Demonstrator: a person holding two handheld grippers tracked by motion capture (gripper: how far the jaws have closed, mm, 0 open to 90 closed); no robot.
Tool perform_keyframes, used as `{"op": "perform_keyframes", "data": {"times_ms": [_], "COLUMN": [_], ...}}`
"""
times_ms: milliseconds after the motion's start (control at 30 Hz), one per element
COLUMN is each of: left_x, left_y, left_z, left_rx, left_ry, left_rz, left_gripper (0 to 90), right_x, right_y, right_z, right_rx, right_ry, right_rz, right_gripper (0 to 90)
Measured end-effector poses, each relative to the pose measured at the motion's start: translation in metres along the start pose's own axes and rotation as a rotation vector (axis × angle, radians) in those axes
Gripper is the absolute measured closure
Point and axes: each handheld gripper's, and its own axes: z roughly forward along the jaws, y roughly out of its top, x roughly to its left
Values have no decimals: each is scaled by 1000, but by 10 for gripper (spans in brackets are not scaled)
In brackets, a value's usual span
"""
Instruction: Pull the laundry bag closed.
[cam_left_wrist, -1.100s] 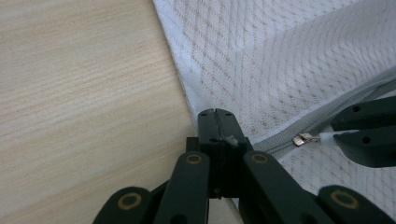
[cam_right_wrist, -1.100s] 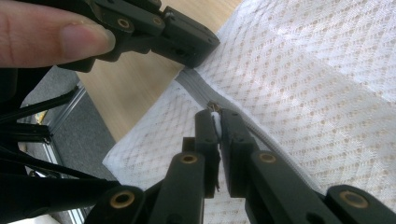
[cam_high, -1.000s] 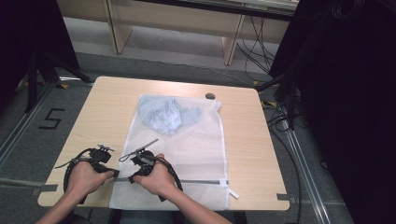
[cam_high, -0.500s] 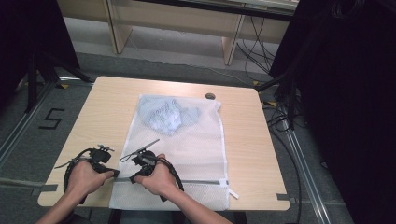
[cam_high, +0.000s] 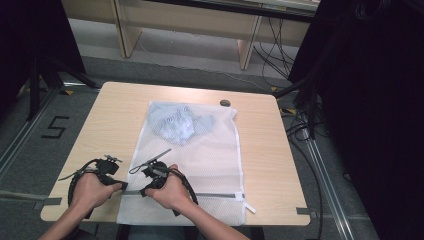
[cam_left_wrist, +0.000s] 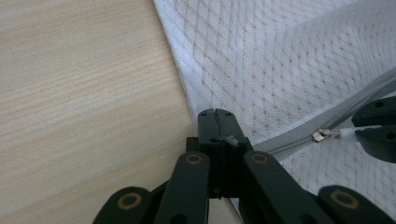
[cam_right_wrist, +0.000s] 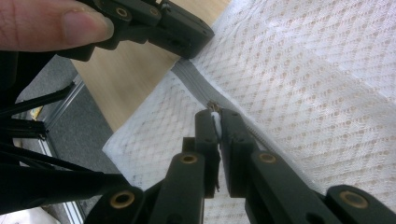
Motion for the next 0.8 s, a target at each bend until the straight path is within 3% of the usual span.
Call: {"op": "perform_keyframes", "data": {"times_ms": [133, 167, 200, 467, 533, 800], "left_x": [0, 0, 0, 1, 1, 0], "left_y": [0, 0, 0, 0, 0, 0], "left_z": [0, 0, 0, 0, 0, 0], "left_rx": [0, 1, 0, 0, 0, 1], "left_ry": [0, 0, 1, 0, 0, 0], "left_rz": [3, 4, 4, 6, 5, 4], "left_gripper": [899, 899, 899, 899, 899, 899], "right_x": [-3, -1, -1, -3, -3, -4], "right_y": [-1, -1, -1, -2, -3, -3], "right_z": [0, -1, -2, -6, -5, -6], "right_rx": [-2, 10, 11, 11, 7, 9], "right_ry": [-14, -9, -8, -28, -9, -14], "right_rz": [-31, 4, 6, -20, -5, -8], "right_gripper": [871, 871, 871, 871, 871, 872]}}
